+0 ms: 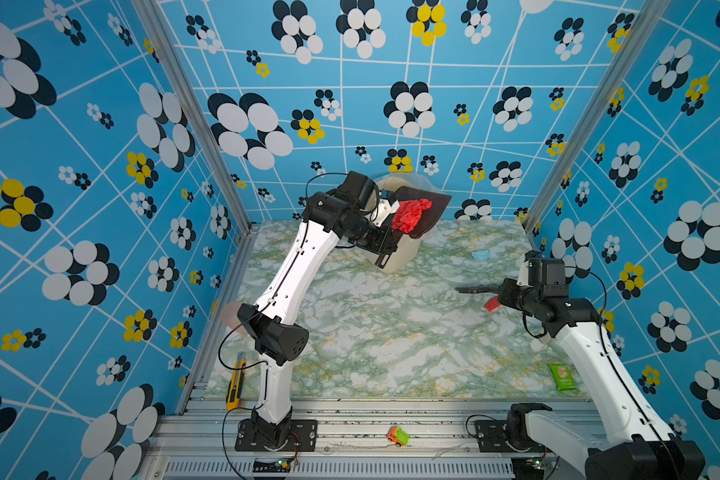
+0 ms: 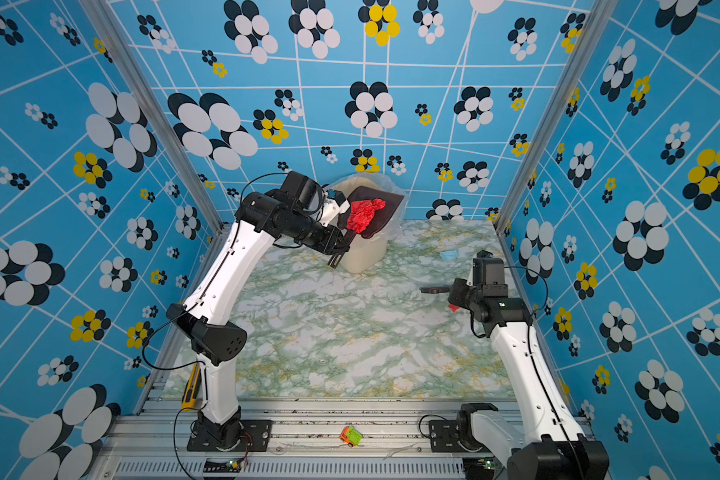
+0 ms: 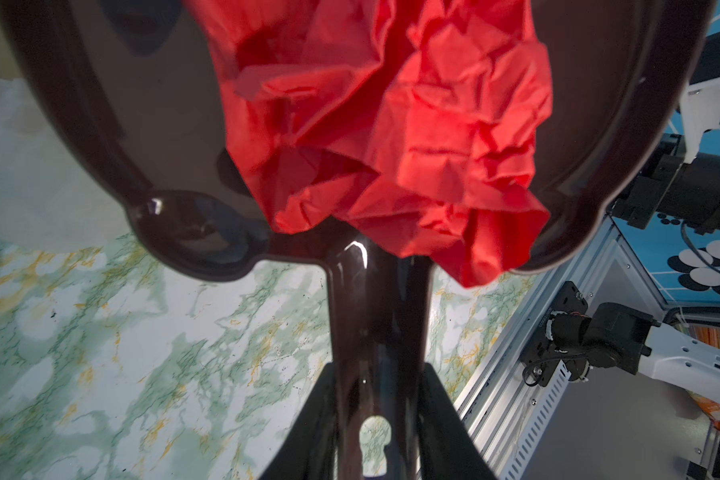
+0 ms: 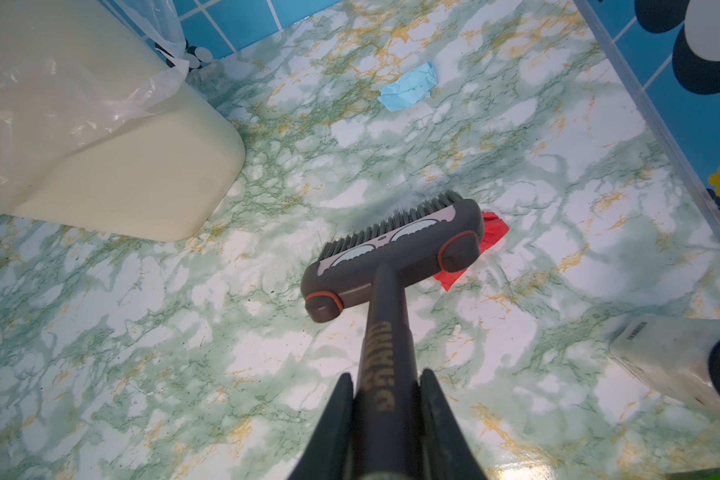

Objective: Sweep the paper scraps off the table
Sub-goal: 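Tilt the dustpan over the cream bin with the left gripper to dump scraps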

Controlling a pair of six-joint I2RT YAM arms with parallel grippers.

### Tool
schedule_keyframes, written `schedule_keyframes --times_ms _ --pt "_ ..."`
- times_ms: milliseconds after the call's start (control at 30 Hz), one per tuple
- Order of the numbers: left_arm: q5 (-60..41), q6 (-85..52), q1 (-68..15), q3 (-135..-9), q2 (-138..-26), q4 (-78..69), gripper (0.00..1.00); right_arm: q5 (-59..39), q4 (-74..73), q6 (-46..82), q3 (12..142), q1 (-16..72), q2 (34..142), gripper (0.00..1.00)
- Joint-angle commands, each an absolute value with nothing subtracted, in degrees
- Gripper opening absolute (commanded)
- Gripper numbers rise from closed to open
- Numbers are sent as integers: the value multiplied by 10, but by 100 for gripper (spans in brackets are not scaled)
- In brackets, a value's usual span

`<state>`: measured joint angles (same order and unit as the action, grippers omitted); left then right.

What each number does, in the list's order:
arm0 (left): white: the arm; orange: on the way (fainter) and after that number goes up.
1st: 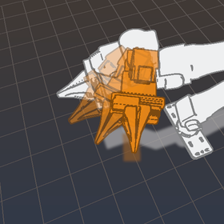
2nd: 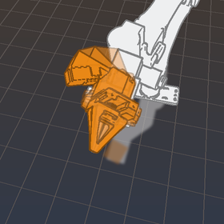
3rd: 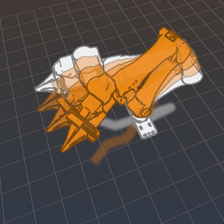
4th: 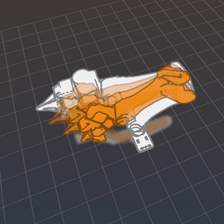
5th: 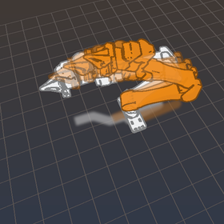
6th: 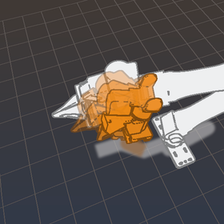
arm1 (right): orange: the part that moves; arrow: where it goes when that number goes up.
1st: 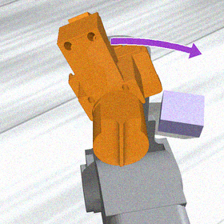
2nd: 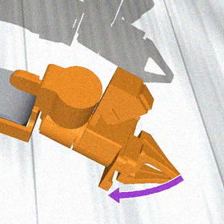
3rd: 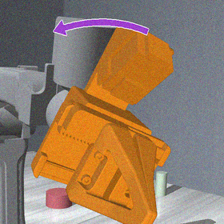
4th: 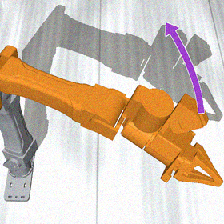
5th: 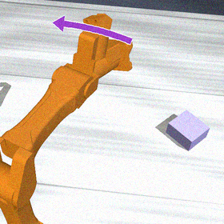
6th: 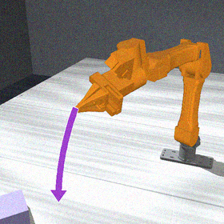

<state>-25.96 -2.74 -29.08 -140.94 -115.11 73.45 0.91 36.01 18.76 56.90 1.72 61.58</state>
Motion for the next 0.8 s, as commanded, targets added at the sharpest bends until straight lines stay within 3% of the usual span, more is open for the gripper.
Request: schedule_keyframes --times_ms 0,767 --pt "-301 -41 -279 -1432 -1166 709 0 1 330 193 568 15 616 0" --pt "-403 -112 -243 -1438 -1215 612 0 -14 306 195 567 15 641 0"
